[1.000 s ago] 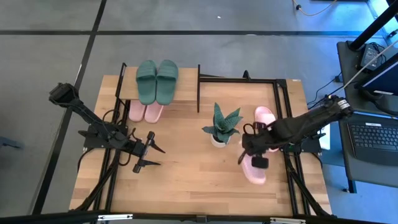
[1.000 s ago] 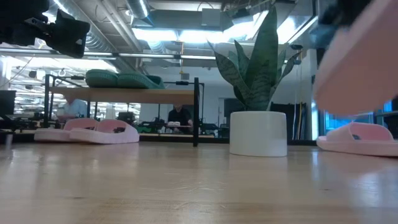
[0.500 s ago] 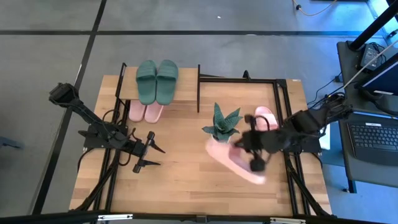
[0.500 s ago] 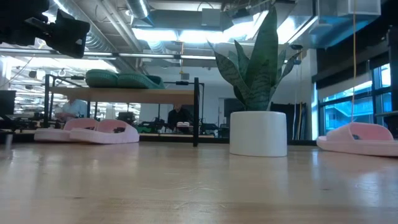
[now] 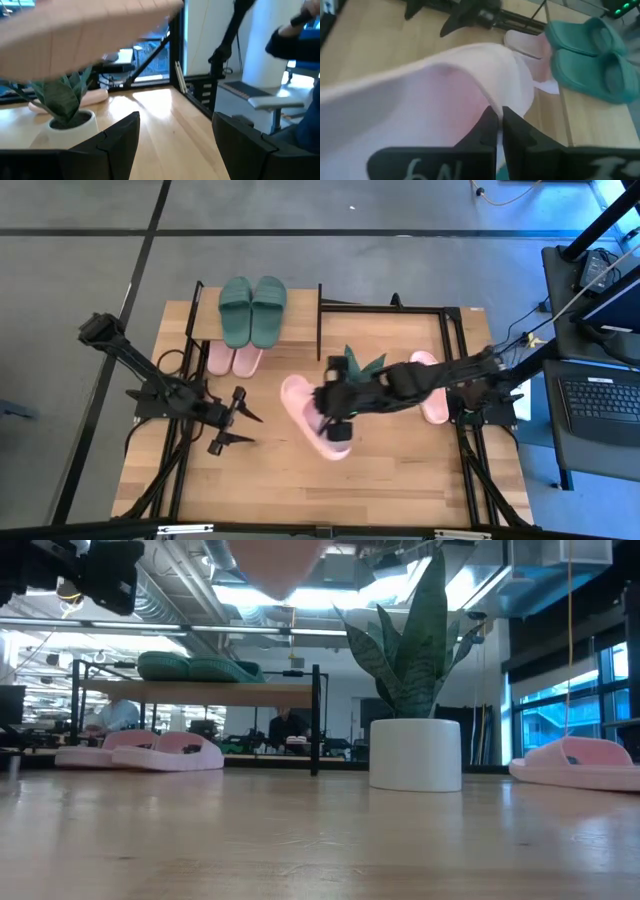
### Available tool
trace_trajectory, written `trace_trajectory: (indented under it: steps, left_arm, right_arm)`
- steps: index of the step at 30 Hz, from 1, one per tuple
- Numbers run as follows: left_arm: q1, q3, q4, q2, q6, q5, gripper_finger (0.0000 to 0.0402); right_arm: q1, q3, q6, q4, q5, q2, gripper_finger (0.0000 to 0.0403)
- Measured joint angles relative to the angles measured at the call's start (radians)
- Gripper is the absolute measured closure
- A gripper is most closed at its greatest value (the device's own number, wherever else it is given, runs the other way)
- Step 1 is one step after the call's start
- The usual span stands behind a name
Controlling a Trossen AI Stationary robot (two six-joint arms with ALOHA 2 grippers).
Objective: Pick and place slides into the shelf
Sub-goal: Put the pink slipper under the shelf
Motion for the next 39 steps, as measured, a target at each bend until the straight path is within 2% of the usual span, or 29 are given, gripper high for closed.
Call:
trace_trajectory:
  steps: [3, 8, 10, 21, 27, 39]
  left_arm:
    - [0.0, 0.0, -0.001, -0.034, 0.013, 0.0, 0.0161]
    - [0.0, 0.0, -0.003, -0.089, 0.035, -0.001, 0.0161]
    - [0.0, 0.0, -0.003, -0.113, 0.035, -0.007, 0.0161]
    - [0.0, 0.0, -0.013, -0.158, 0.037, -0.049, 0.0161]
    - [0.0, 0.0, -0.031, -0.157, 0.035, -0.048, 0.0161]
    - [0.0, 0.0, -0.049, -0.157, 0.032, -0.048, 0.0161]
  right_arm:
    - [-0.003, 0.113, -0.036, -0.059, 0.007, 0.115, 0.0391]
    - [0.011, 0.235, -0.073, -0.132, 0.16, 0.268, 0.0391]
    - [0.015, 0.256, -0.053, -0.133, 0.182, 0.311, 0.0391]
    - [0.018, 0.261, -0.019, 0.012, 0.21, 0.478, 0.0391]
    - [0.017, 0.261, 0.007, 0.047, 0.381, 0.556, 0.0391]
    - [-0.021, 0.26, 0.06, 0.072, 0.391, 0.632, 0.0391]
